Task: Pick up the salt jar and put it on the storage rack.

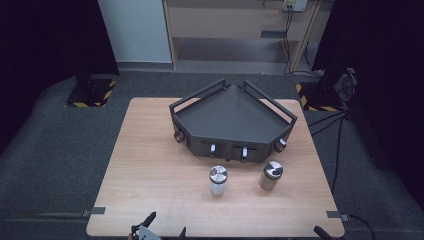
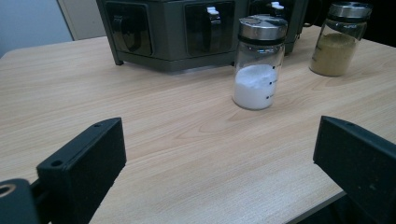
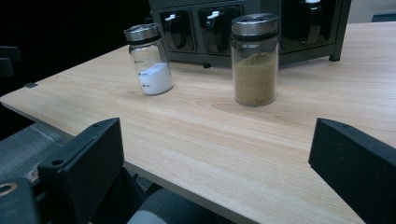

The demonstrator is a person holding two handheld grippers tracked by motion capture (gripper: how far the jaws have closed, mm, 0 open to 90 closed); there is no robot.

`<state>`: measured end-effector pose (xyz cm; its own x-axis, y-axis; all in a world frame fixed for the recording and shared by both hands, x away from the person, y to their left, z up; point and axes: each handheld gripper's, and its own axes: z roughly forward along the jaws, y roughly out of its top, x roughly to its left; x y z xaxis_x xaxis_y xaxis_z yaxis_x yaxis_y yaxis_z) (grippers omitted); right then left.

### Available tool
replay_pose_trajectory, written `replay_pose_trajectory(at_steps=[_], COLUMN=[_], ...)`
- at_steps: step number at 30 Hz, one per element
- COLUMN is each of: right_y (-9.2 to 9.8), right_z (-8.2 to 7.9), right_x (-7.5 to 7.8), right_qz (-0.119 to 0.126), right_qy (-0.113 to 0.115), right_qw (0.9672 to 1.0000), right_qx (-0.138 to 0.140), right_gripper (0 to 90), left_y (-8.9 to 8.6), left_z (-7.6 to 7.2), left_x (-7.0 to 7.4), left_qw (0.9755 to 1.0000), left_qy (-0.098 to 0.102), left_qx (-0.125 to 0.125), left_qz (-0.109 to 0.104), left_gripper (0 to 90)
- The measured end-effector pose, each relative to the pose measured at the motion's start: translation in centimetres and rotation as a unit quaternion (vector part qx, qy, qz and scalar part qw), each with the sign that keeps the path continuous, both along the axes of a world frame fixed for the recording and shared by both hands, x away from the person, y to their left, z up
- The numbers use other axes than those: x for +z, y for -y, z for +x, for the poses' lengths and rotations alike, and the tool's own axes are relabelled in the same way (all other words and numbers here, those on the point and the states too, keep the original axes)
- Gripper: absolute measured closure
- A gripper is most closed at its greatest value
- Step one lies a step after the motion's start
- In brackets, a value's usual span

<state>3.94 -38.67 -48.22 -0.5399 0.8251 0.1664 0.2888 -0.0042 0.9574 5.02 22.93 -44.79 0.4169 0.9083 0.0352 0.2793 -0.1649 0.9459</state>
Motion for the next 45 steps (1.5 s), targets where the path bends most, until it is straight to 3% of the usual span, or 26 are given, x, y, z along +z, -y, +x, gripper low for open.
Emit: replay_pose_trajectory(at_steps=[11,22,29,31,35,45], right_y=[0.0,-0.2,0.1,0.1,0.1,0.3], right_z=[0.0,0.0,0.0,0.0,0.0,0.0], right_x=[0.0,0.1,0.2,0.2,0.2,0.2], right_qz=[0.001,0.004,0.006,0.006,0.007,0.008], right_qy=[0.001,-0.001,0.003,0.004,0.005,0.006], right_qw=[1.0,1.0,1.0,1.0,1.0,1.0], right_qx=[-0.002,0.0,0.0,0.0,0.002,-0.001], right_gripper=[3.7,3.6,3.6,3.6,3.6,3.6], left_y=[-0.1,0.6,1.6,2.2,3.1,5.5], left_z=[0.1,0.7,2.7,3.5,5.7,9.2], left_x=[-0.1,0.6,1.3,1.5,1.7,1.5], left_qw=[1.0,0.9991,0.9982,0.9982,0.9978,0.9972], left_qy=[0.002,0.022,0.024,0.031,0.029,0.015], left_qx=[-0.007,-0.033,-0.048,-0.046,-0.051,-0.07], left_qz=[-0.003,-0.016,-0.026,-0.021,-0.032,-0.02], left_gripper=[1.1,0.5,0.0,0.0,0.0,0.0])
